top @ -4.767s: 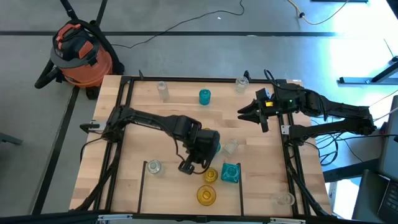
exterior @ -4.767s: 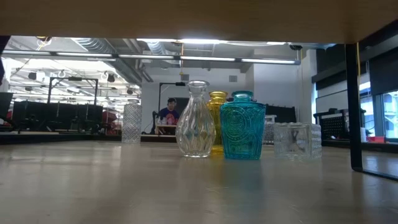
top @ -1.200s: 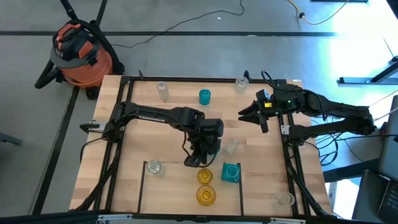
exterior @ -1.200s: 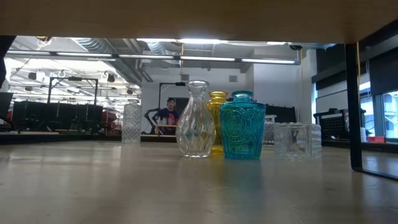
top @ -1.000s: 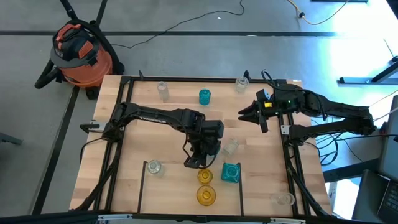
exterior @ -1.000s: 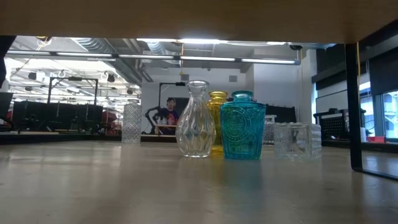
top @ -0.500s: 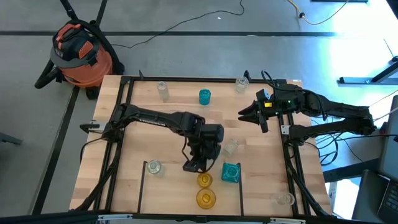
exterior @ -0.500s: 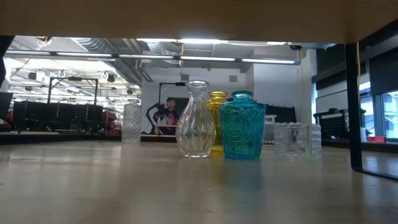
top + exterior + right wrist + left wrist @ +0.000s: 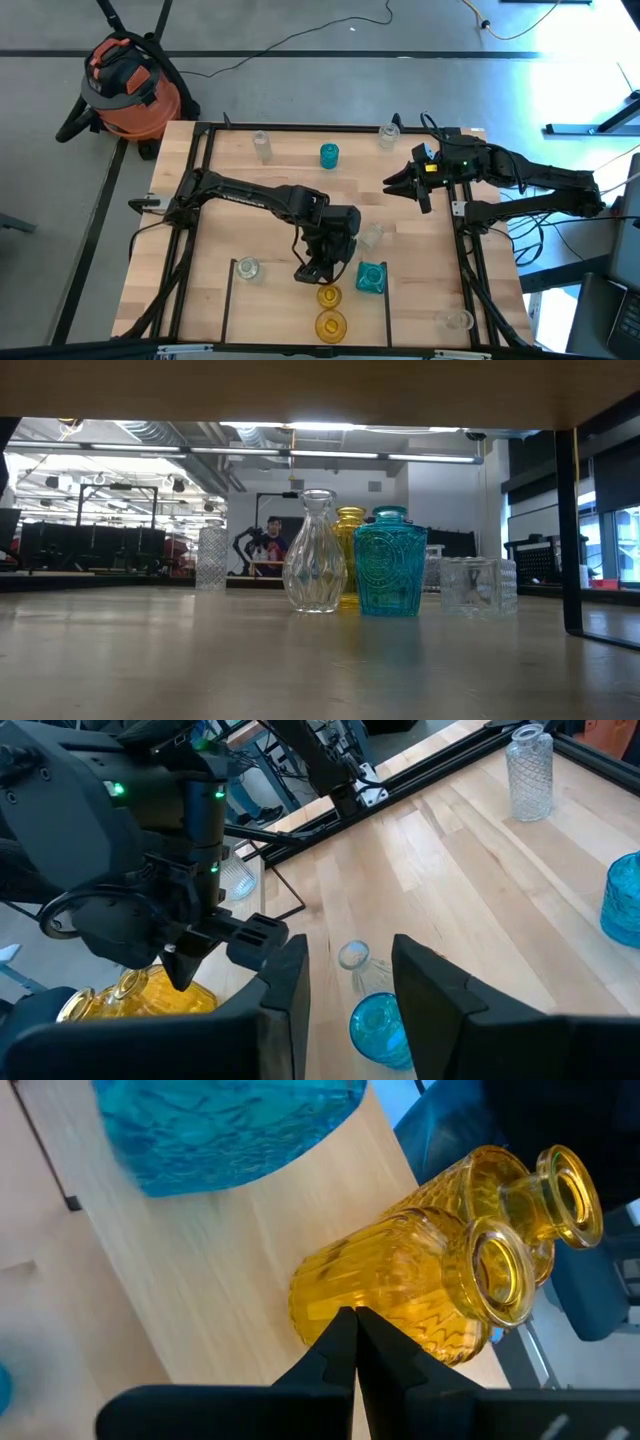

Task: Sort vases onto shelf
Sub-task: Adjust the vases on the shelf

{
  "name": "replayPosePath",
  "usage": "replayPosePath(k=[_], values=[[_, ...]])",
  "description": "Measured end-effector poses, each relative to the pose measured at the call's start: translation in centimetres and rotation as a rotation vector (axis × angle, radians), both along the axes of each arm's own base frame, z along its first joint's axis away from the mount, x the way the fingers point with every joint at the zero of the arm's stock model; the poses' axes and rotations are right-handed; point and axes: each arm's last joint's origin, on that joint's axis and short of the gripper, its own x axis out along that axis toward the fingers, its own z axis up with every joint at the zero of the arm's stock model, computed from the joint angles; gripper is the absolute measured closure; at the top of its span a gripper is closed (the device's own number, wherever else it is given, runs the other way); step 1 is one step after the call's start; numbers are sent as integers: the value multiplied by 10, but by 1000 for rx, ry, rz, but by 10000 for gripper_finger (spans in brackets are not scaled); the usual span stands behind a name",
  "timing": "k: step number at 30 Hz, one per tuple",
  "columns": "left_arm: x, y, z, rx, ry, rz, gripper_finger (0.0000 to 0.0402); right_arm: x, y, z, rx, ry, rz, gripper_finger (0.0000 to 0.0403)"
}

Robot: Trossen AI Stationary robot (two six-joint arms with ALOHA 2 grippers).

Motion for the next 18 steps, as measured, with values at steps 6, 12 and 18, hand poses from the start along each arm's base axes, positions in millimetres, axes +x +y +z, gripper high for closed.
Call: replayPosePath(k=[6,12,18], values=[[0,-4,0,-4,-3,-3,402,0,0,0,0,0,0,292],[1,-5,1,-7,-10,3,402,0,0,0,0,0,1,292],[2,-6,2,-16,-23,8,401,0,0,0,0,0,1,292]])
